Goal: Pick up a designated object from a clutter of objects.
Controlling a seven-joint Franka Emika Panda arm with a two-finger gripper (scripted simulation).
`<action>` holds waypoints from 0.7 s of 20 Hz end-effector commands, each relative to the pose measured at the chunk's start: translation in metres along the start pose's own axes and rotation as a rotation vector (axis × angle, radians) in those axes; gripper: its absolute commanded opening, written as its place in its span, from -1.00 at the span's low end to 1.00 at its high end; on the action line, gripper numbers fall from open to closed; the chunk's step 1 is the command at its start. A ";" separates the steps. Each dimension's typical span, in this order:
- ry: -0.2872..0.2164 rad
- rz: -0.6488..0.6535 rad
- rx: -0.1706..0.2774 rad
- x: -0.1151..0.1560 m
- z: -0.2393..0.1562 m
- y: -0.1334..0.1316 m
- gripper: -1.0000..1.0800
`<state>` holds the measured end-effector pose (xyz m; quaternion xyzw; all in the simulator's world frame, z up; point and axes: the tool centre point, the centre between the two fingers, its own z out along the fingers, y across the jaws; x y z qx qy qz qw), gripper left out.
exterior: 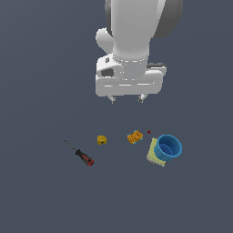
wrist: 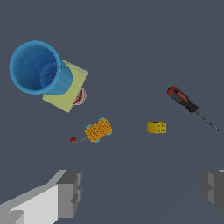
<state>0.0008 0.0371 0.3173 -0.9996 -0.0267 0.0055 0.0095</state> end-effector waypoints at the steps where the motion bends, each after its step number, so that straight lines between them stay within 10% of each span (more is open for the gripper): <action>1: 0.000 0.000 0.000 0.000 0.000 0.000 0.92; 14: 0.018 -0.063 -0.012 0.007 -0.004 -0.007 0.92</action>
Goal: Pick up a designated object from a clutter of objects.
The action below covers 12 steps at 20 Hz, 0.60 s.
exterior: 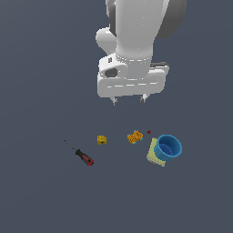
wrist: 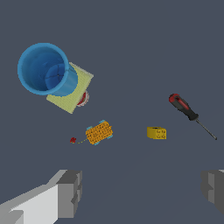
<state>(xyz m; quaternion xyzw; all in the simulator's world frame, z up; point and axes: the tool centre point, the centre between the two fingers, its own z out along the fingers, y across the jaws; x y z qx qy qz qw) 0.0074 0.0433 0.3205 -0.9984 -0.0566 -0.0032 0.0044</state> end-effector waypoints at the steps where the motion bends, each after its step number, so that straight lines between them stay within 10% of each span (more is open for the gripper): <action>1: 0.001 -0.002 -0.001 0.000 -0.001 -0.001 0.92; 12: 0.000 -0.052 -0.003 0.008 0.013 0.015 0.92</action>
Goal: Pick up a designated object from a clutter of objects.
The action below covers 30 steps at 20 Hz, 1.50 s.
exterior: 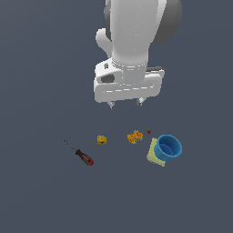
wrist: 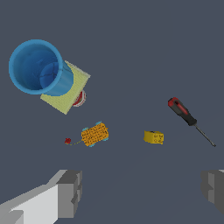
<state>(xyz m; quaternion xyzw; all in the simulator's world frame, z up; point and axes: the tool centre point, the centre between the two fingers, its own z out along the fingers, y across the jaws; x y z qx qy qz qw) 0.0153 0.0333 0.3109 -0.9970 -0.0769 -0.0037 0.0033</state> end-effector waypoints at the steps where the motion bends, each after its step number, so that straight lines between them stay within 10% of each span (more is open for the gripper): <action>1: -0.001 -0.021 -0.001 0.003 0.006 0.007 0.92; 30: -0.009 -0.509 -0.008 0.033 0.149 0.157 0.92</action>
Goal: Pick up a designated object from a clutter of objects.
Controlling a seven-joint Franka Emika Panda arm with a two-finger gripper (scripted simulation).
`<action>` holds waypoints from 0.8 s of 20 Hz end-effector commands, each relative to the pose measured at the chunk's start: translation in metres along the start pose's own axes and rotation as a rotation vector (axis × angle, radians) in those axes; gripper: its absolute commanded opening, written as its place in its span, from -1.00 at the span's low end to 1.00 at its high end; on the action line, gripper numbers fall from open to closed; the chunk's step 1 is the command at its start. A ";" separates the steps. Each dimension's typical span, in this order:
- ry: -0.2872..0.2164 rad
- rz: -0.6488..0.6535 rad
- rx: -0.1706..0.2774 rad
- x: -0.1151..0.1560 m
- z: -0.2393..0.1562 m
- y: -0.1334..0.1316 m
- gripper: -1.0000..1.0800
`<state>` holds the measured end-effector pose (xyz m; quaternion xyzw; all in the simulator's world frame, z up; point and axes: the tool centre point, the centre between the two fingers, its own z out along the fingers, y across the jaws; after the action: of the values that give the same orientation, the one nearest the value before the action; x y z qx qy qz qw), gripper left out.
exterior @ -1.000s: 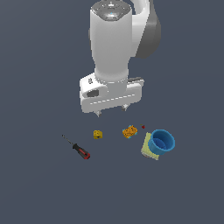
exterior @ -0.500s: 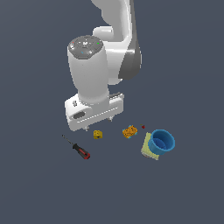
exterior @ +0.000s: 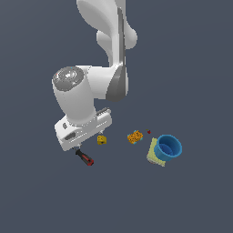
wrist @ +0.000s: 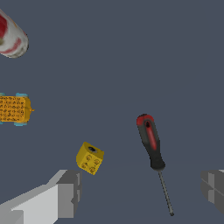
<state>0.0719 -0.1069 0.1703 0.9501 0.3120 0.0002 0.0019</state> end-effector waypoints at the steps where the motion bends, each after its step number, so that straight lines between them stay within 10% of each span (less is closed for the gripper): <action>1: 0.000 -0.046 0.000 -0.007 0.015 0.012 0.92; 16: 0.001 -0.274 0.003 -0.050 0.090 0.065 0.92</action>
<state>0.0703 -0.1844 0.0858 0.9025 0.4307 -0.0006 0.0004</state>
